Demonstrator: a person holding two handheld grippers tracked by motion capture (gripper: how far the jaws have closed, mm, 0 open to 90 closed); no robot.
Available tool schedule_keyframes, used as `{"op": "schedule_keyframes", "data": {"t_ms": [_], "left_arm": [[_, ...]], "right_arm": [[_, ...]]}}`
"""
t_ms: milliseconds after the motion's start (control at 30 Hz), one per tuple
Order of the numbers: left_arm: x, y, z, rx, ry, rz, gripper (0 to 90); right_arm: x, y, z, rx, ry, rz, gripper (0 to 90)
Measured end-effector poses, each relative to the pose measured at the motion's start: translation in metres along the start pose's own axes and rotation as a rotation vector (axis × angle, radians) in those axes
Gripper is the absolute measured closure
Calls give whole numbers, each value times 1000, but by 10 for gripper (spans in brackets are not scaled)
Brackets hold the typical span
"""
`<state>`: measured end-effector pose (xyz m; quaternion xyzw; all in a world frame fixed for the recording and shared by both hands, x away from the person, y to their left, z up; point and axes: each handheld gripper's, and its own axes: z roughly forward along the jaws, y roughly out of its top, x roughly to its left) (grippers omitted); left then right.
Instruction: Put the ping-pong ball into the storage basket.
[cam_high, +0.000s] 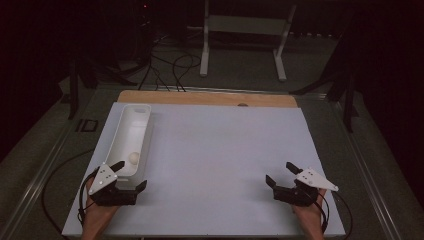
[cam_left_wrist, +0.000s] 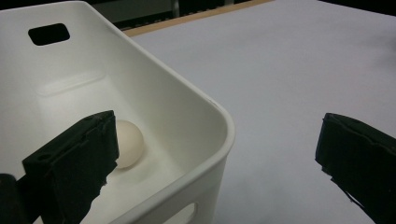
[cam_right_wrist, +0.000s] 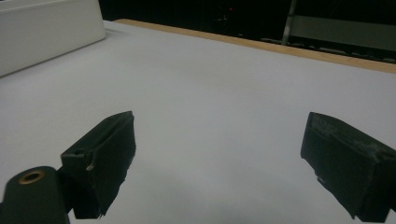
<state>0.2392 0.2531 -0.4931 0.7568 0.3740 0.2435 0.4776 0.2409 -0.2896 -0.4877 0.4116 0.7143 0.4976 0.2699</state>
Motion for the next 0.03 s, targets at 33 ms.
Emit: {"op": "schedule_keyframes", "data": {"t_ms": [33], "left_arm": [[0, 0, 0, 1, 0, 0, 1]], "right_arm": [[0, 0, 0, -1, 1, 1, 97]]}}
